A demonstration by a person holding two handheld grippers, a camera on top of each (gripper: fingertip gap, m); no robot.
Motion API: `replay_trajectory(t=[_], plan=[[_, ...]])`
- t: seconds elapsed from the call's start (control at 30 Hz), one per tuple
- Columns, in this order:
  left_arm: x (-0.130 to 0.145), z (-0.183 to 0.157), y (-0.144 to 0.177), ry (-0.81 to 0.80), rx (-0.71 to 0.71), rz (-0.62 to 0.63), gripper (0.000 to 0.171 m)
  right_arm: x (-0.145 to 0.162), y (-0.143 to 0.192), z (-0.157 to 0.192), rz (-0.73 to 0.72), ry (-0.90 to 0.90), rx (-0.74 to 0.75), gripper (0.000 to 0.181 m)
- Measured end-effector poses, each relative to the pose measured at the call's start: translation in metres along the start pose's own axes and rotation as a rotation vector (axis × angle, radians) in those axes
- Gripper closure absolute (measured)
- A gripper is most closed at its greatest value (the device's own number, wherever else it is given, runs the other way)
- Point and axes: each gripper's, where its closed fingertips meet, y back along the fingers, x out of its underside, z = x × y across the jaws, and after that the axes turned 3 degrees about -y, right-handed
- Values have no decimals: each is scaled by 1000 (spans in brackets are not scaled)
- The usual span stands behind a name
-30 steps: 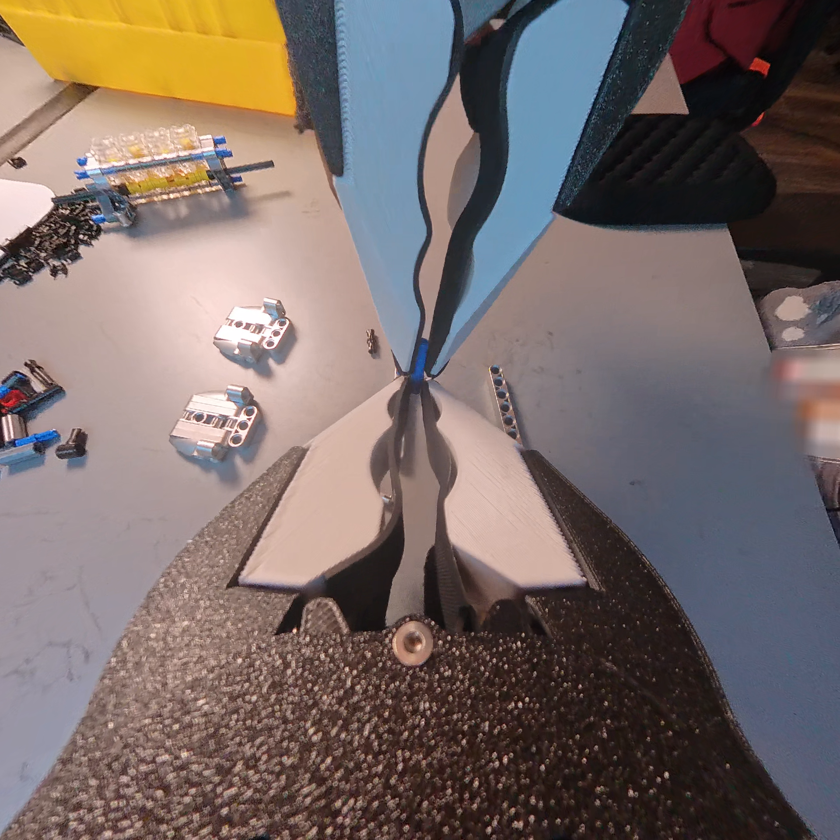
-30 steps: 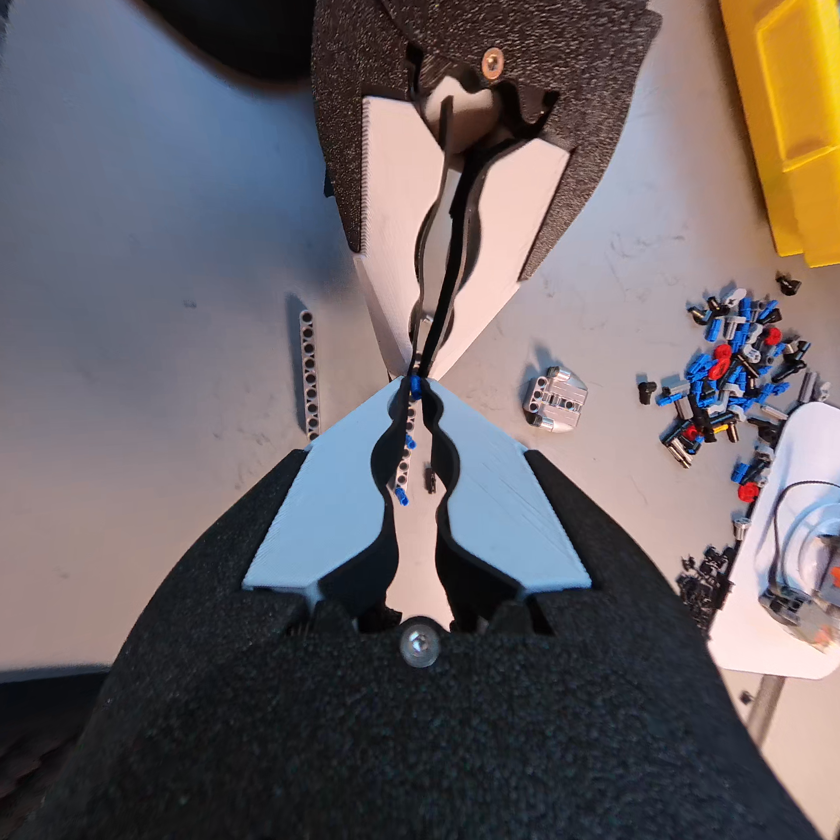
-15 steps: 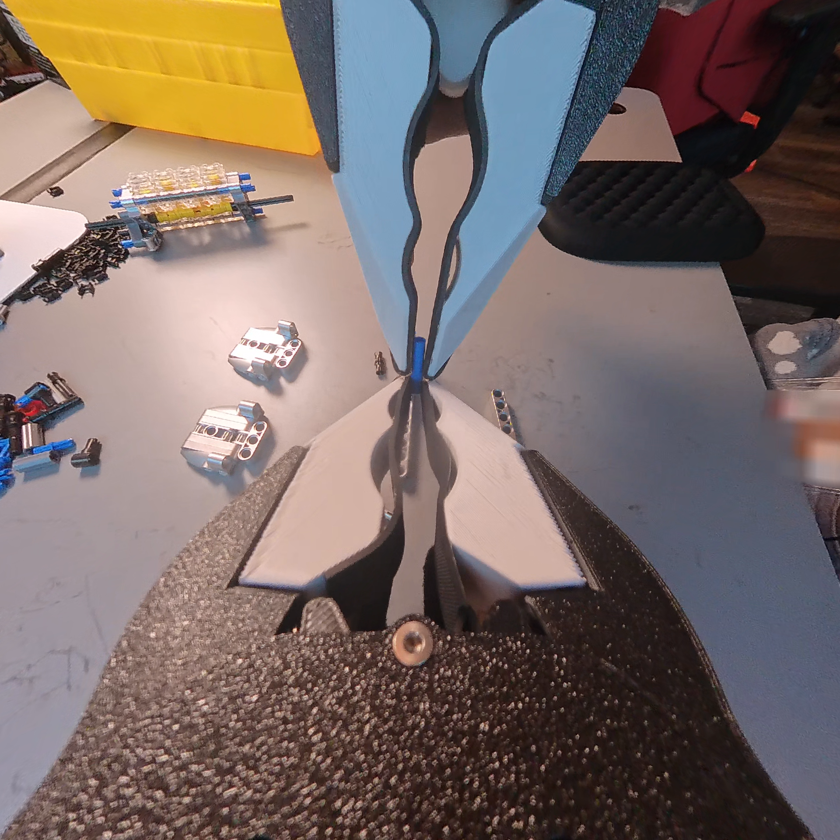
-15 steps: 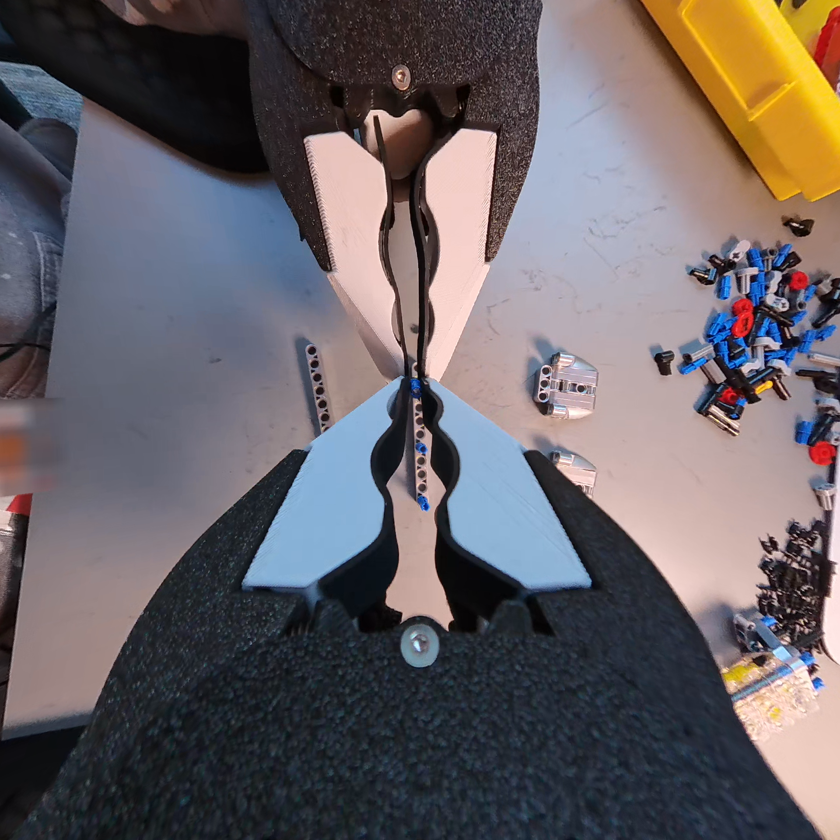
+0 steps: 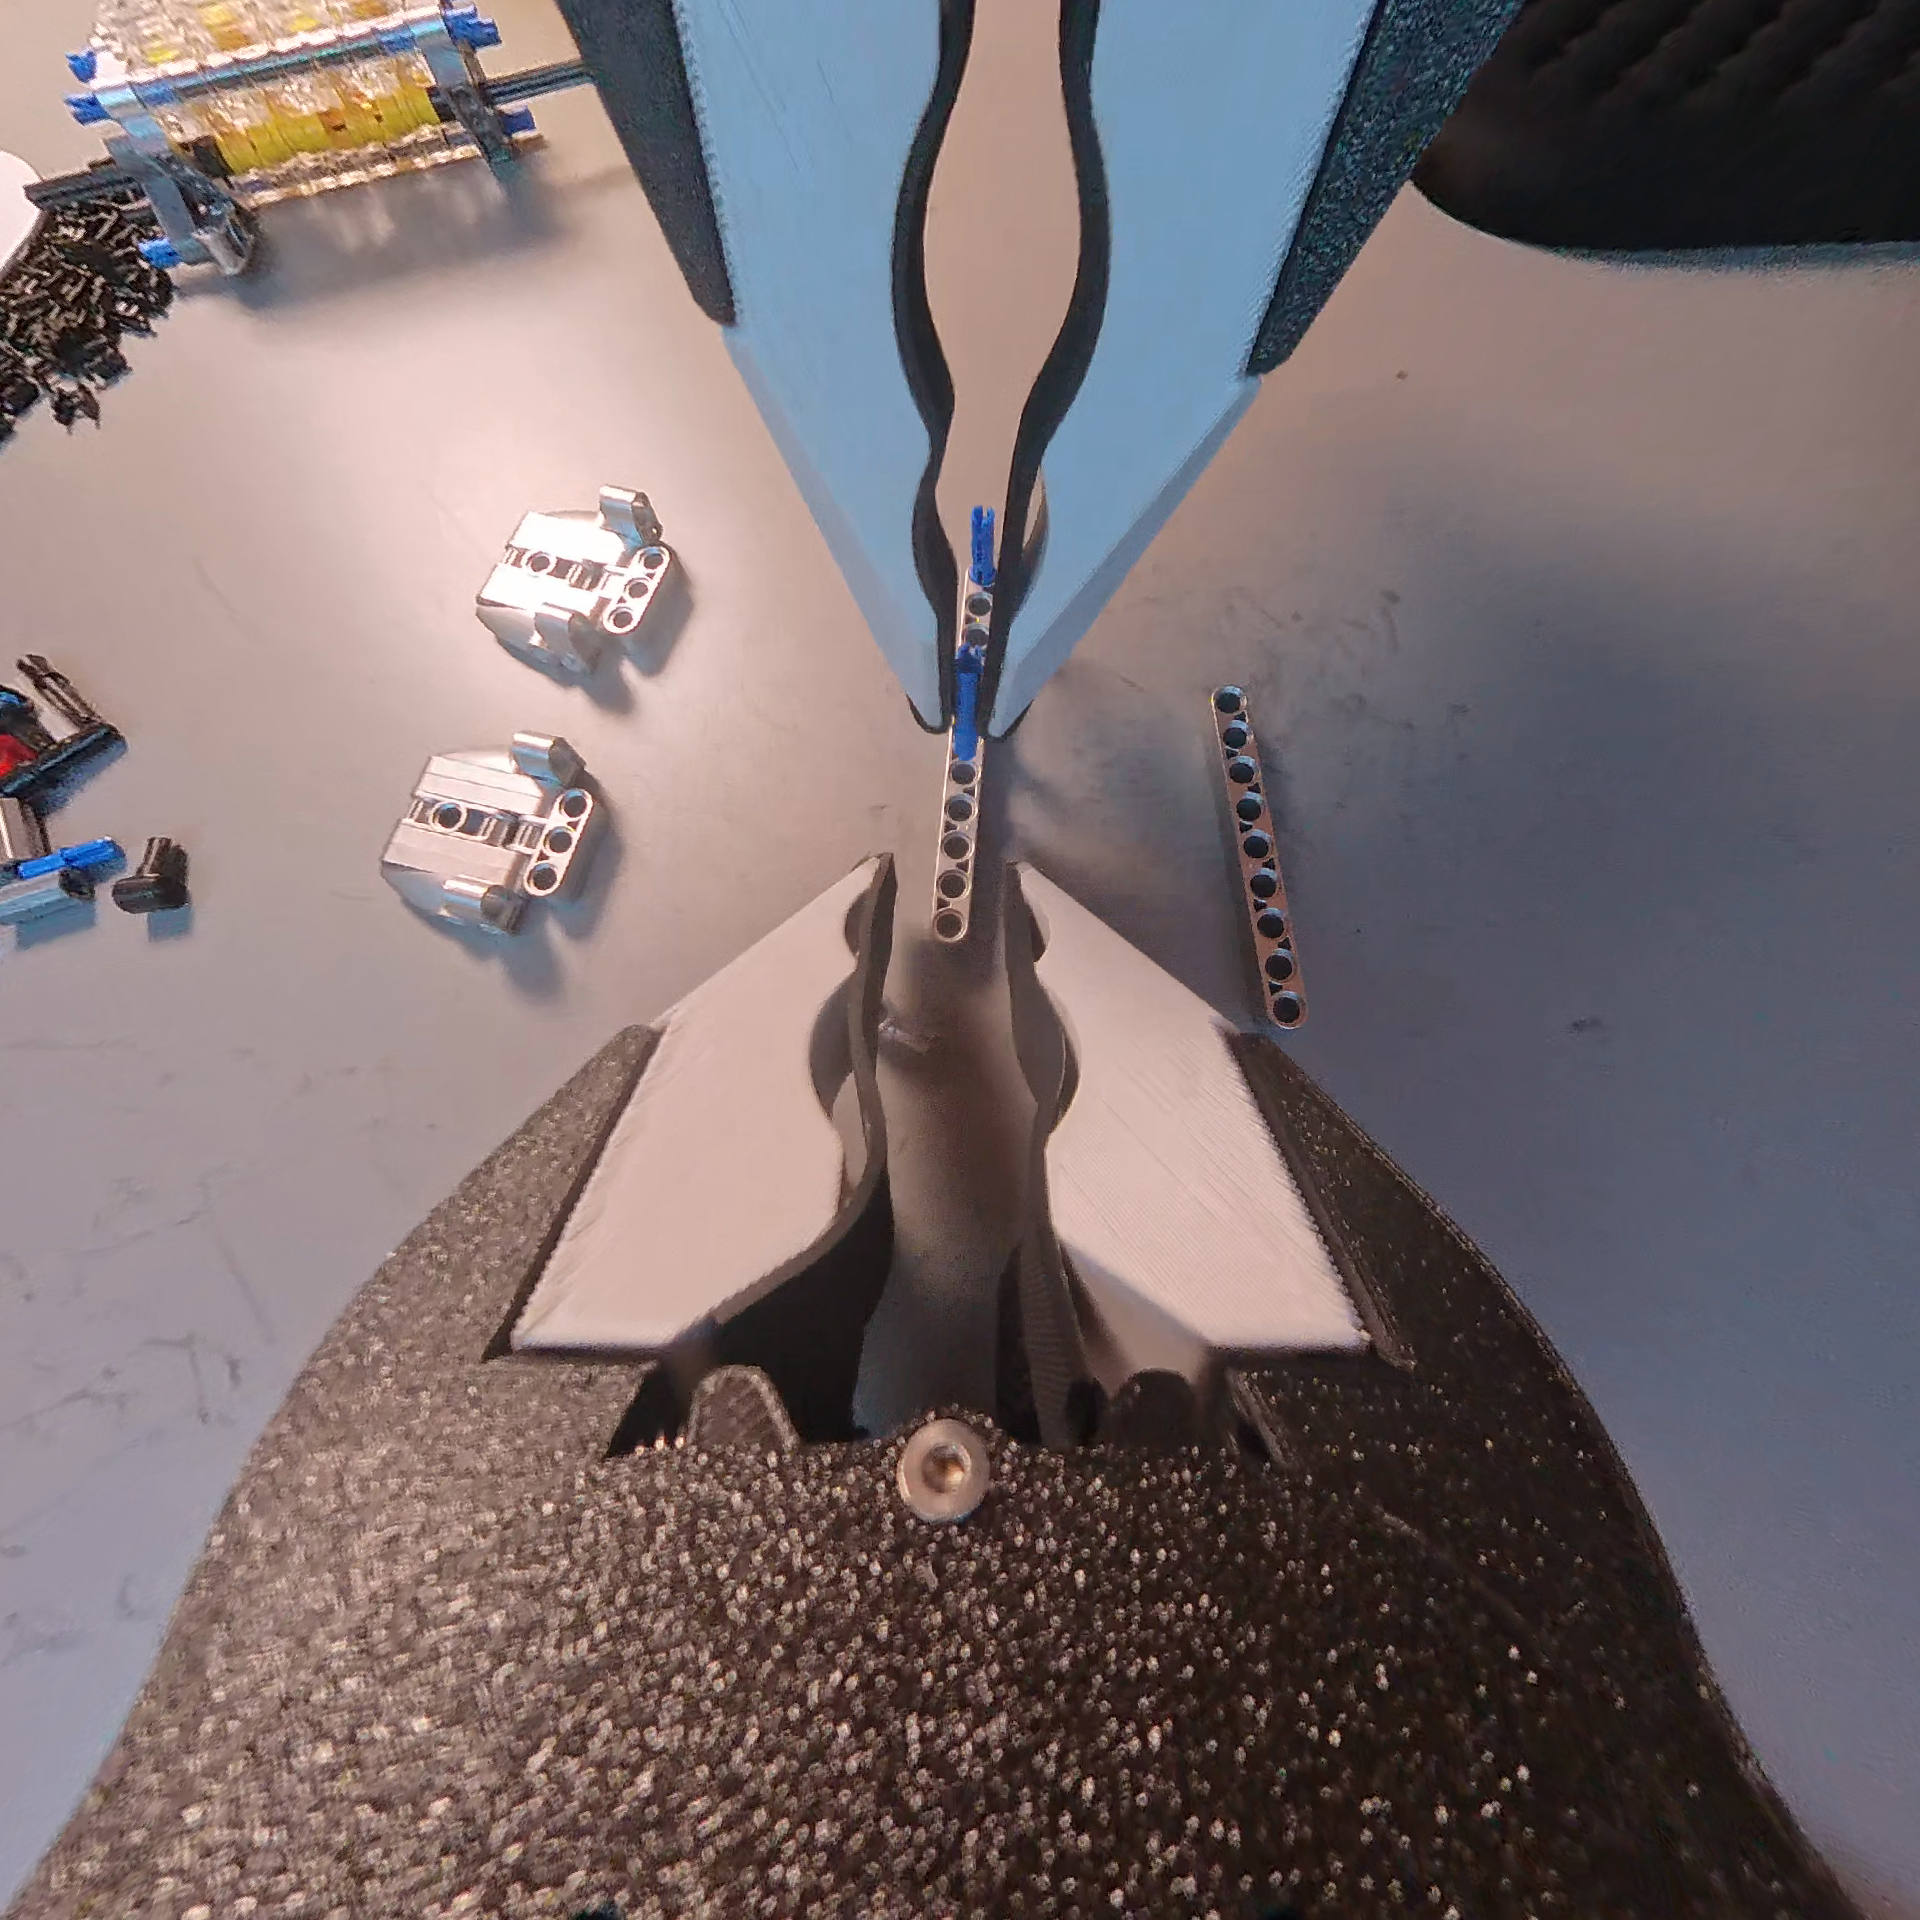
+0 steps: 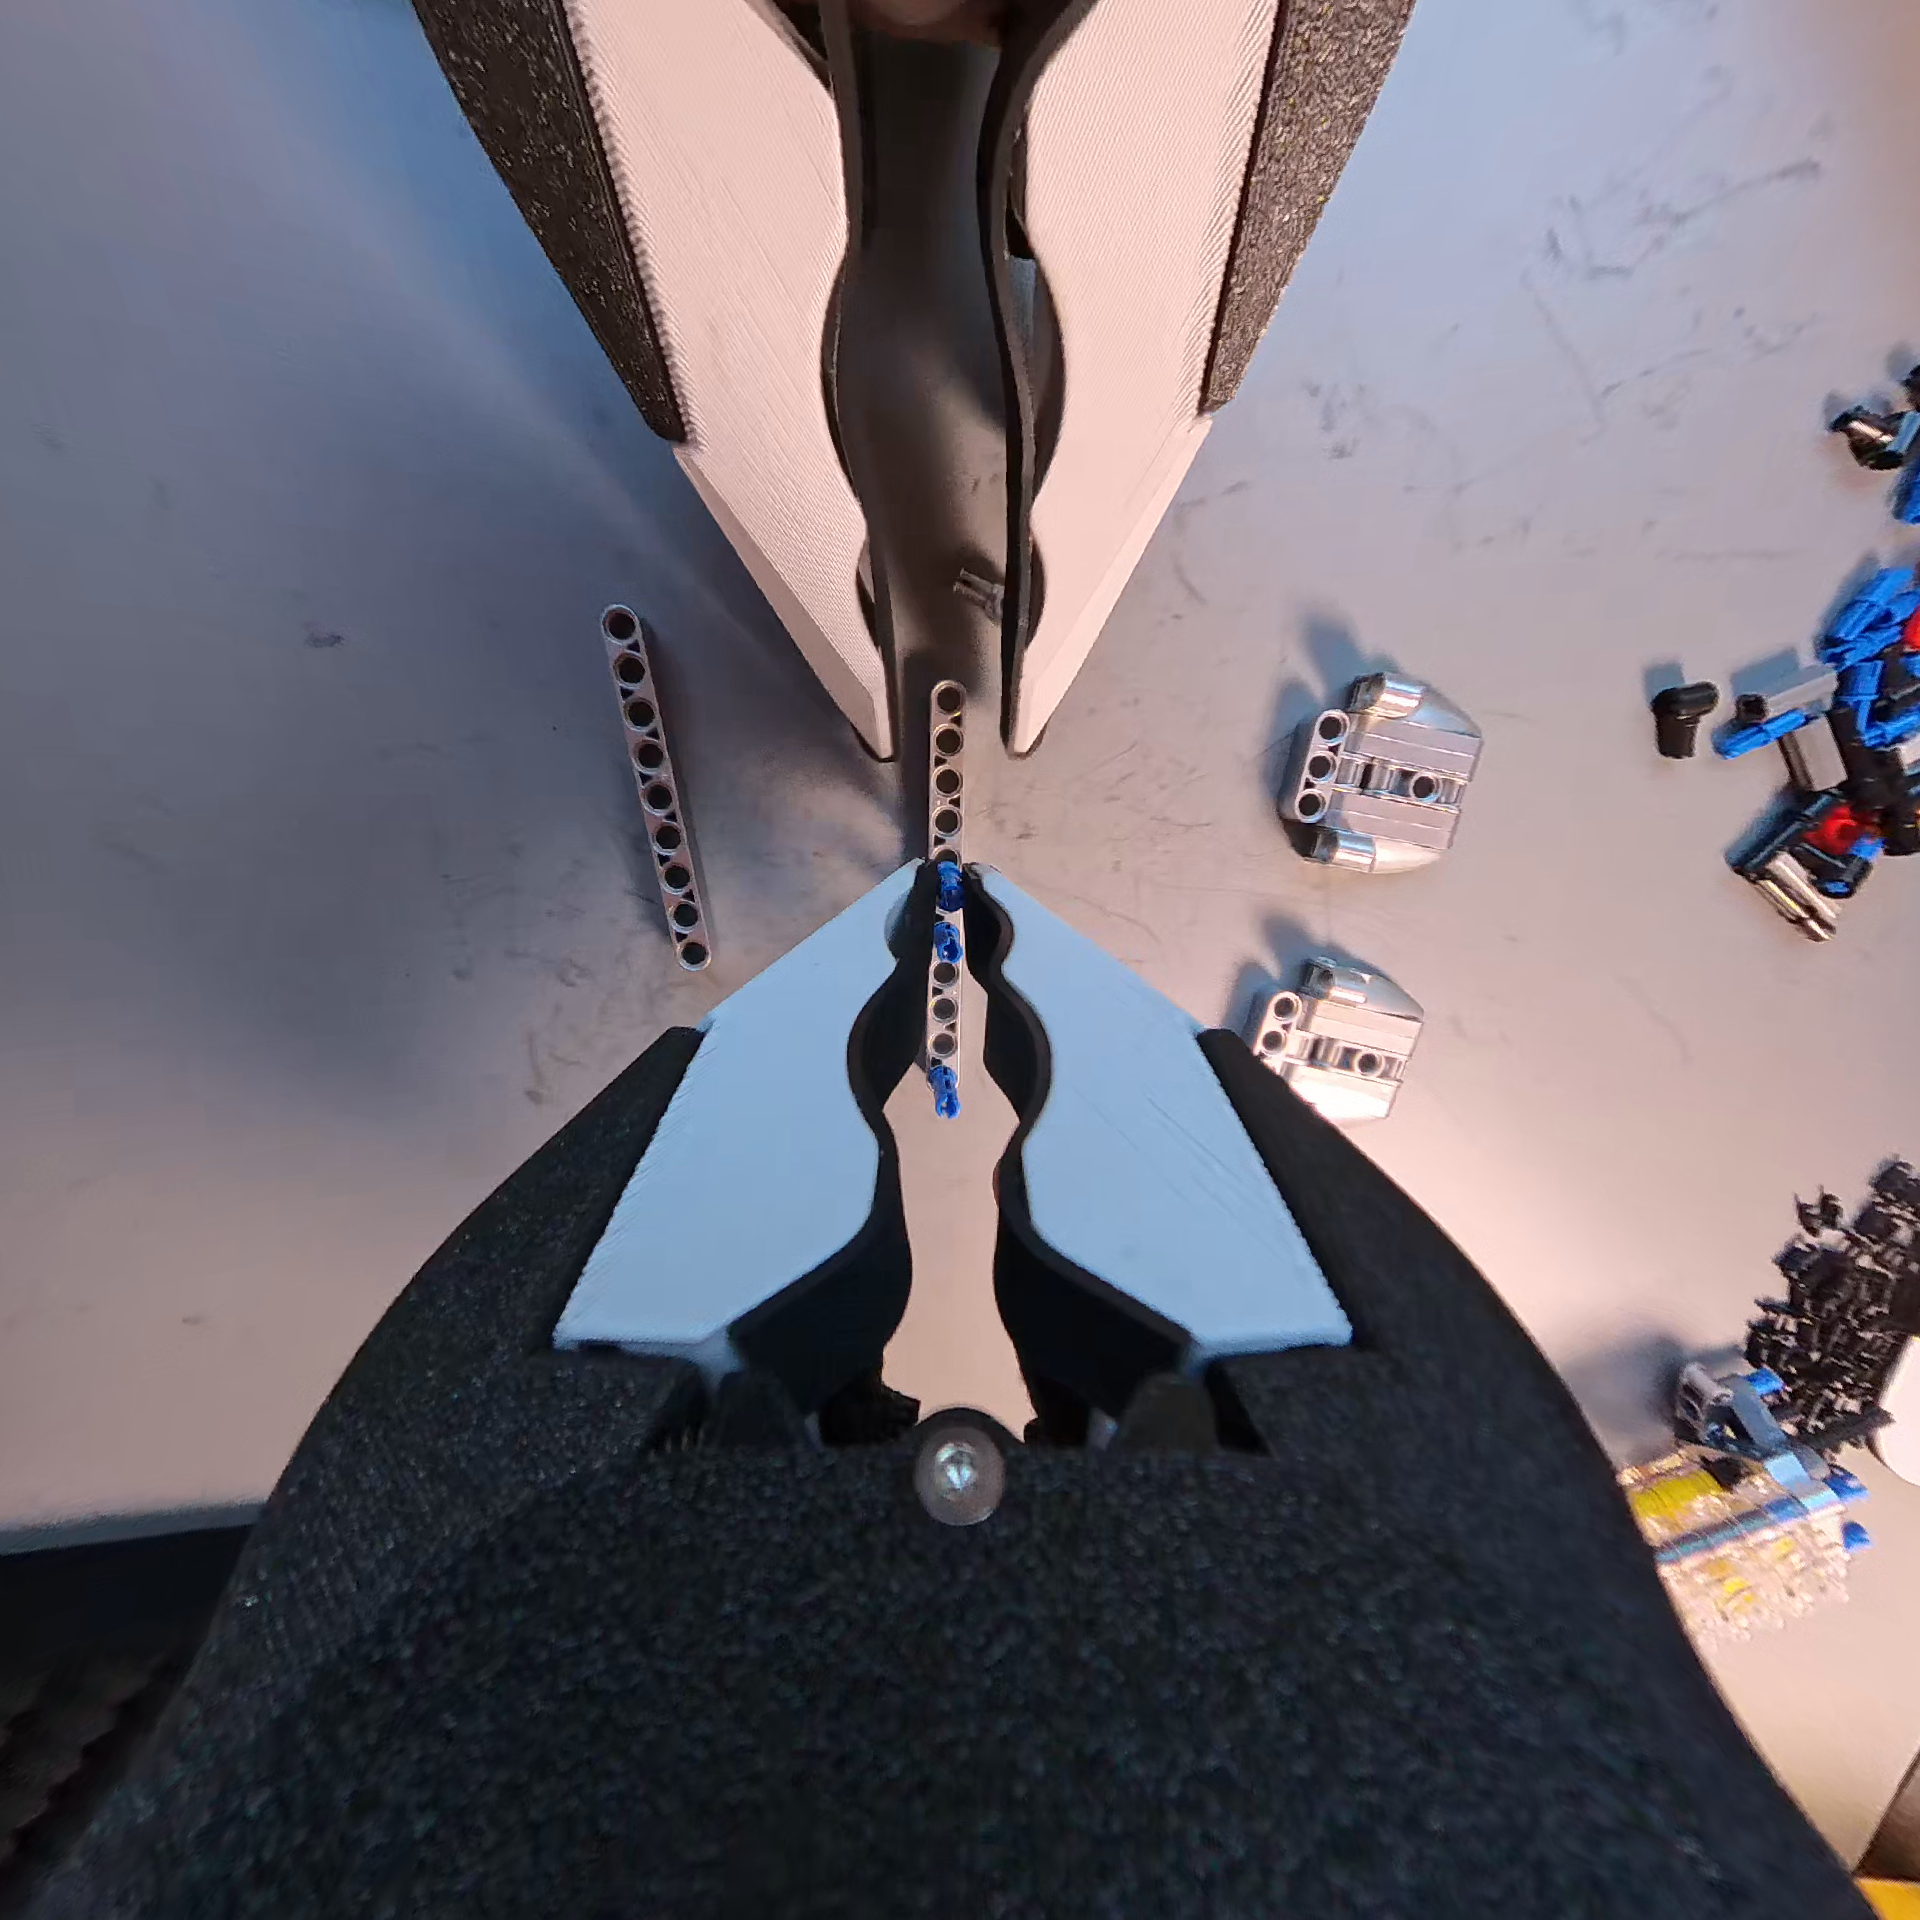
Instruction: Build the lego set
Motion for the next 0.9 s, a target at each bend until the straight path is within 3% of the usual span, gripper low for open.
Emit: replay_trajectory(t=[0.17,0.6,0.9], plan=[[2,-1,-3,-9,-6,15,165,1,-5,1,5,3,-3,179],[2,-4,-7,17,21,24,166,1,-14,5,-12,10,-10,179],[4,-1,-5,32,24,22,166,-11,-1,-2,-388,-250,-36,179]])
